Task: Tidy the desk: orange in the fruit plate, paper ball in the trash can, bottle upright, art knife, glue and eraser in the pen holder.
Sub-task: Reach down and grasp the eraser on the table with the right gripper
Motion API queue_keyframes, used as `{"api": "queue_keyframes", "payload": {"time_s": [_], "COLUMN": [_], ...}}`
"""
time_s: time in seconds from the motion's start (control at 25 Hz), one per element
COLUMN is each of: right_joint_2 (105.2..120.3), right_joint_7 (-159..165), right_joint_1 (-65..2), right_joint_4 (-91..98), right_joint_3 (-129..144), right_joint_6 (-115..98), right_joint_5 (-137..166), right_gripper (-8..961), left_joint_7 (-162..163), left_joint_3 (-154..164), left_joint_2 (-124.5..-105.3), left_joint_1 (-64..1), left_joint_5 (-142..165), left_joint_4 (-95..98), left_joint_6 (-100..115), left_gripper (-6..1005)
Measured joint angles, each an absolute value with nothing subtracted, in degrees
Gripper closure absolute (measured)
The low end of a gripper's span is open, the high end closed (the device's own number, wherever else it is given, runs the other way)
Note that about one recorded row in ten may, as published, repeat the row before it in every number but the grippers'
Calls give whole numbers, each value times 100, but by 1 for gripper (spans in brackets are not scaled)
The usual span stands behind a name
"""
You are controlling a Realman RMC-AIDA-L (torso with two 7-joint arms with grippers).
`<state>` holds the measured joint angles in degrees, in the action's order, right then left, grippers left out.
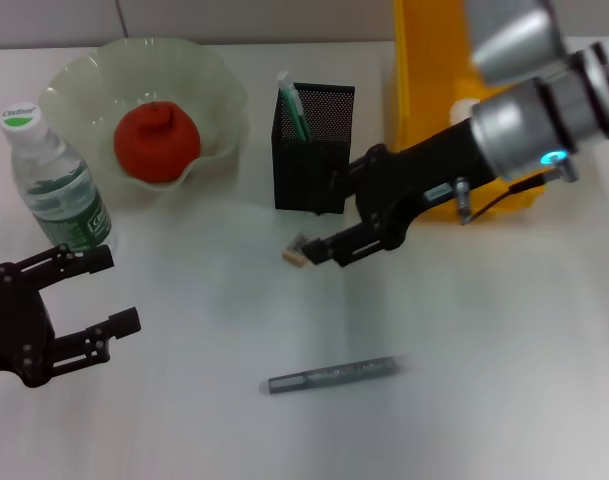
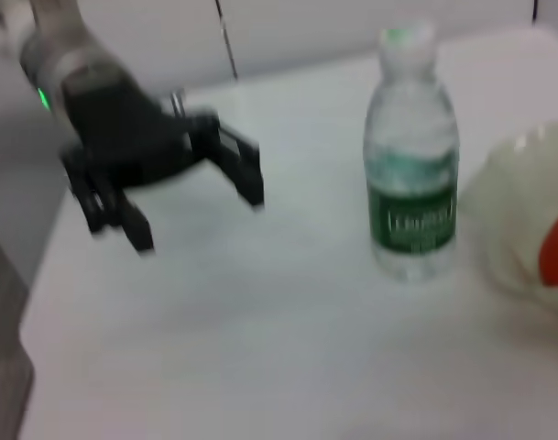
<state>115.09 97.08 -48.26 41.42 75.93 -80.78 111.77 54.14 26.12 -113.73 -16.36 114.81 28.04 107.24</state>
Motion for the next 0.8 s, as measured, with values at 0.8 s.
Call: {"api": "queue_keyframes", "payload": {"time_s": [0.8], "right_joint_2": [11971], "right_joint_7": [10707], "right_joint_1": [-5433], "right_joint_4": [3853], "right_joint_3": [8582], "right_joint_6": [-6612], "right_joint_5": [12410], "right_gripper": [309], "left_joint_7": [5414], "left_joint_3": [2610], "left_joint_2": [-11389], "left_joint_1": [-1617], "left_joint_5": [11455], "left_joint_4": [2804], "left_joint_6": [10752], "left_gripper": [230]}}
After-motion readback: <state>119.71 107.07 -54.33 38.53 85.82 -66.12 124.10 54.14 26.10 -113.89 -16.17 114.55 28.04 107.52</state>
